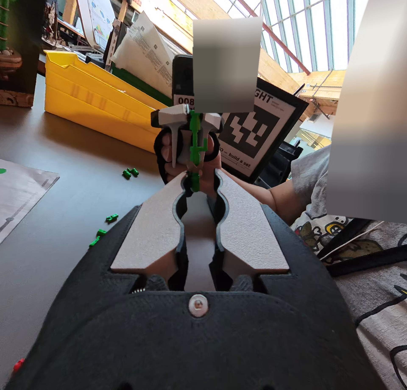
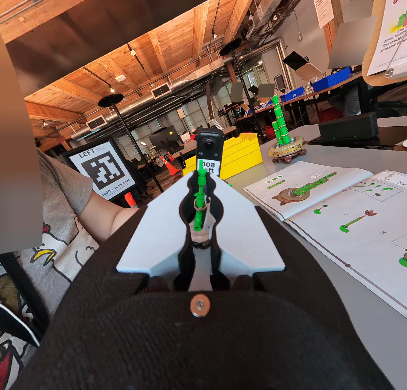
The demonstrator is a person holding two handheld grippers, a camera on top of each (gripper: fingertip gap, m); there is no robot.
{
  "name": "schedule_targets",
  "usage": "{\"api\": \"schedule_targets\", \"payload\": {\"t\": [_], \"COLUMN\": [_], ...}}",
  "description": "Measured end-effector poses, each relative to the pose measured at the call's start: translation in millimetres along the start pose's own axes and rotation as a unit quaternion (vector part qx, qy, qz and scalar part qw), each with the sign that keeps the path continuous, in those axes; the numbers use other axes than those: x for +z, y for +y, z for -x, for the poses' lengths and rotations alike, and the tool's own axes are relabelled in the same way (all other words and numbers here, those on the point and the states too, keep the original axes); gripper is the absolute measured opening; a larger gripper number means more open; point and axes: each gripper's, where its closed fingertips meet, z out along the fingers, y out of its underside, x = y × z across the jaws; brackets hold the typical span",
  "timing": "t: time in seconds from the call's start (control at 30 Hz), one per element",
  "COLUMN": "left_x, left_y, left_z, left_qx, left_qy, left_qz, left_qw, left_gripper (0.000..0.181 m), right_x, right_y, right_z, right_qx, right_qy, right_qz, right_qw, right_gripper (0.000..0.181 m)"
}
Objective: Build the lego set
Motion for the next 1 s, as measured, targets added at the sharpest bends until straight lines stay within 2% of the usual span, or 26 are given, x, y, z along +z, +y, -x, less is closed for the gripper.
{"api": "schedule_targets", "payload": {"t": [0.07,0.23,0.27,0.33,0.4,0.53,0.67,0.77,1.0], "left_x": [-2,-3,-4,-6,-8,-9,-9,-10,-12], "left_y": [-2,0,-2,-4,-2,1,4,5,20], "left_z": [0,1,2,5,8,12,14,18,32], "left_qx": [0.000,-0.015,-0.032,-0.076,-0.124,-0.167,-0.167,-0.182,-0.198], "left_qy": [0.000,-0.002,0.003,0.010,0.019,0.020,0.008,0.001,-0.043], "left_qz": [-0.002,0.006,0.001,-0.009,-0.011,-0.012,0.000,-0.001,0.031], "left_qw": [1.000,1.000,0.999,0.997,0.992,0.986,0.986,0.983,0.979], "left_gripper": [0.007,0.005,0.005,0.006,0.006,0.006,0.006,0.006,0.006], "right_x": [0,1,0,1,4,11,11,9,5], "right_y": [0,0,-2,-3,4,29,34,46,65], "right_z": [2,1,1,4,5,-3,-14,-21,-42], "right_qx": [0.003,-0.019,-0.042,-0.104,-0.186,-0.349,-0.422,-0.425,-0.444], "right_qy": [-0.008,0.000,0.008,0.026,0.052,0.119,0.169,0.175,0.212], "right_qz": [-0.003,-0.002,-0.002,0.009,0.039,0.124,0.161,0.201,0.273], "right_qw": [1.000,1.000,0.999,0.994,0.980,0.921,0.876,0.865,0.827], "right_gripper": [0.005,0.006,0.014,0.051,0.074,0.101,0.106,0.090,0.075]}}
